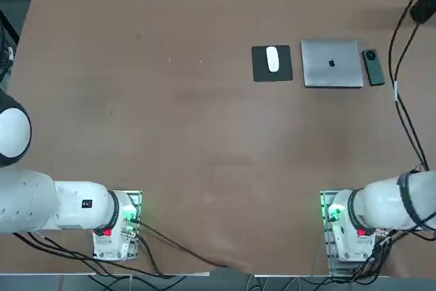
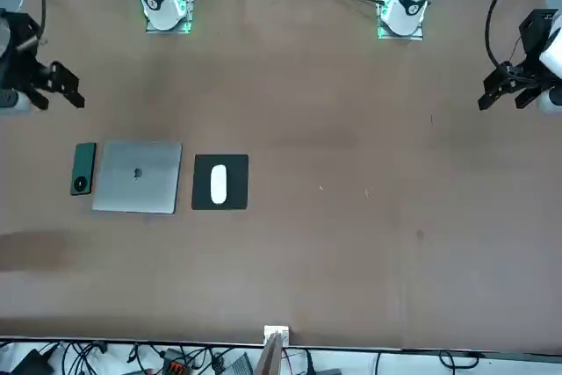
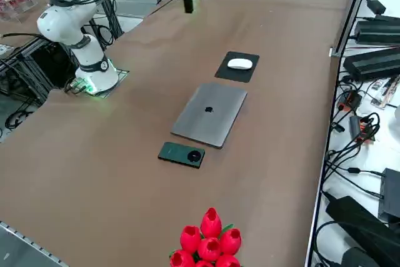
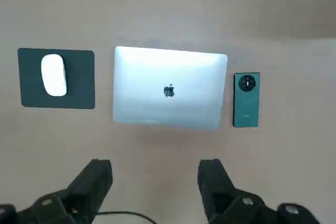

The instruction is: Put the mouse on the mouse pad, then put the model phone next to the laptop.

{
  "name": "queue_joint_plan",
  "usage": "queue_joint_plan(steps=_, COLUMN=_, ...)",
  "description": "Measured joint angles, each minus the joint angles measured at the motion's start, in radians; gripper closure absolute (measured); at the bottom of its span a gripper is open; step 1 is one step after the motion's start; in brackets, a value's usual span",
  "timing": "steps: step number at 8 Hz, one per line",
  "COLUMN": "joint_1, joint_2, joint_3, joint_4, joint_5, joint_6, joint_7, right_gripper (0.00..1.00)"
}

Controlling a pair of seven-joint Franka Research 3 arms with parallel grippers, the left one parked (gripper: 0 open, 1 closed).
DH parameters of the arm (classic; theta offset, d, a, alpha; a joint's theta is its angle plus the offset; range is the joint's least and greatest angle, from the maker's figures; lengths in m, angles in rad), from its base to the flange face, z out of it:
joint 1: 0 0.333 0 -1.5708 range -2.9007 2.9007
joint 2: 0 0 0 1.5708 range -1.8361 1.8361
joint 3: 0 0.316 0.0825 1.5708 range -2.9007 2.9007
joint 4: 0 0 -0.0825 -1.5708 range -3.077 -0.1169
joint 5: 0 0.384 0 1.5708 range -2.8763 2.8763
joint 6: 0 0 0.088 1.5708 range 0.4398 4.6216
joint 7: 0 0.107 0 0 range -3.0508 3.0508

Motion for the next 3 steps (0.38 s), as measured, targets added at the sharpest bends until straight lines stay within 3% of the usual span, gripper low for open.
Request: queue_joint_plan(steps=3, joint_1=-0.006, joint_2=-0.007, joint_3=-0.006, joint_4=-0.022, joint_5=0.000, joint_6=0.009, joint_7=0.001, right_gripper=0.00)
